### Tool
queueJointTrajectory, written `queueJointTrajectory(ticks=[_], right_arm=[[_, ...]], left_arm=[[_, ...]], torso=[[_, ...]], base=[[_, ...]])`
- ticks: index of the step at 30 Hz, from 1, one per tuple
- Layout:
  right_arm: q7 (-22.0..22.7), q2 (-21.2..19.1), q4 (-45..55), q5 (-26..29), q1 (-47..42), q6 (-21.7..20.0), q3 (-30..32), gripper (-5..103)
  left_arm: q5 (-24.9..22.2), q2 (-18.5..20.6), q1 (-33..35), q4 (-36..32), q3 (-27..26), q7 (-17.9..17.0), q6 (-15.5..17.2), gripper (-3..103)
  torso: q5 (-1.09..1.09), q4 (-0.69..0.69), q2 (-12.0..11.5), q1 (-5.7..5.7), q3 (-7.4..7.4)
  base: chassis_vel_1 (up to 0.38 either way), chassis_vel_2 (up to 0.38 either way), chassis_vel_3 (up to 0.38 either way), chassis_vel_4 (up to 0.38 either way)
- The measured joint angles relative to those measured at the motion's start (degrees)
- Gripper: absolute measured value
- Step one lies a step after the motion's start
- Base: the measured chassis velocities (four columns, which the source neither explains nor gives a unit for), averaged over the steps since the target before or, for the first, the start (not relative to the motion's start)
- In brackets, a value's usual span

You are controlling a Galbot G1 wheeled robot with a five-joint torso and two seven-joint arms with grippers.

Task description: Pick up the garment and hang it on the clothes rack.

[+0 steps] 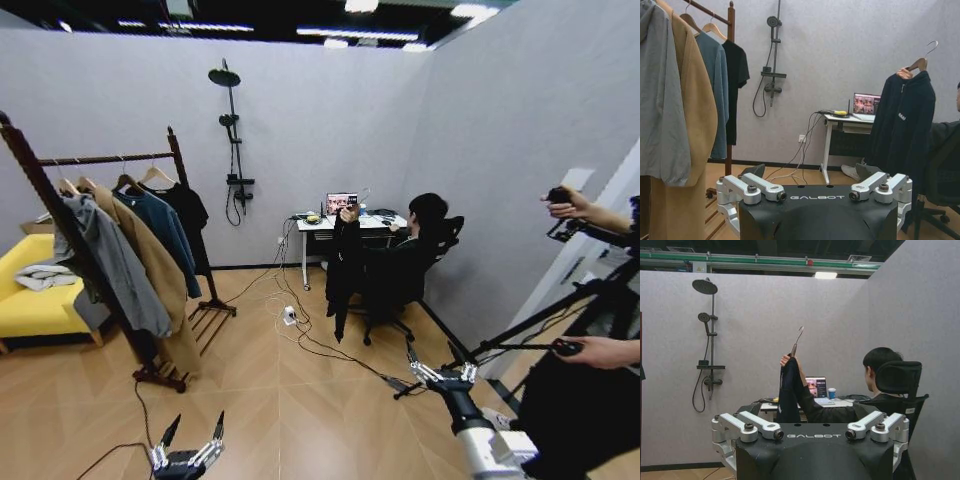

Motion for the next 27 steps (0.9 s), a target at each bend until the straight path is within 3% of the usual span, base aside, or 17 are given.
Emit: queueJointTrajectory(ticks=[16,19,20,21,24,27], right_arm=[[-1.2,-1.9,-1.4,1.5,2.4,0.8,-0.2,100],[-1.3,-2.1,-1.5,1.8,2.7,0.8,0.0,100],[-1.3,-2.3,-1.5,2.0,3.0,0.7,0.1,100],[-1.3,-2.3,-1.5,2.0,3.0,0.7,0.1,100],[-1.2,-2.5,-1.5,2.3,3.3,0.6,0.3,100],[-0.7,-2.7,-1.2,2.5,3.6,-0.1,0.5,100]], left_arm=[[0.0,0.0,0.0,0.0,0.0,0.0,0.0,100],[0.0,0.0,0.0,0.0,0.0,0.0,0.0,100],[0.0,0.0,0.0,0.0,0.0,0.0,0.0,100],[0.0,0.0,0.0,0.0,0.0,0.0,0.0,100],[0.0,0.0,0.0,0.0,0.0,0.0,0.0,100],[0.0,0.0,0.0,0.0,0.0,0.0,0.0,100]], torso=[[0.04,0.0,0.0,0.02,0.01],[-0.07,-0.04,0.0,0.03,0.01],[0.08,0.03,0.0,0.04,0.02],[0.08,0.03,0.0,0.04,0.02],[-0.1,-0.03,0.0,0.02,-0.01],[0.09,0.01,0.0,0.04,0.02]], base=[[-0.283,0.281,0.299,-0.306],[-0.374,0.365,0.371,-0.372],[-0.348,0.376,0.336,-0.375],[-0.348,0.376,0.336,-0.375],[-0.365,0.338,0.376,-0.362],[-0.326,0.351,0.346,-0.377]])
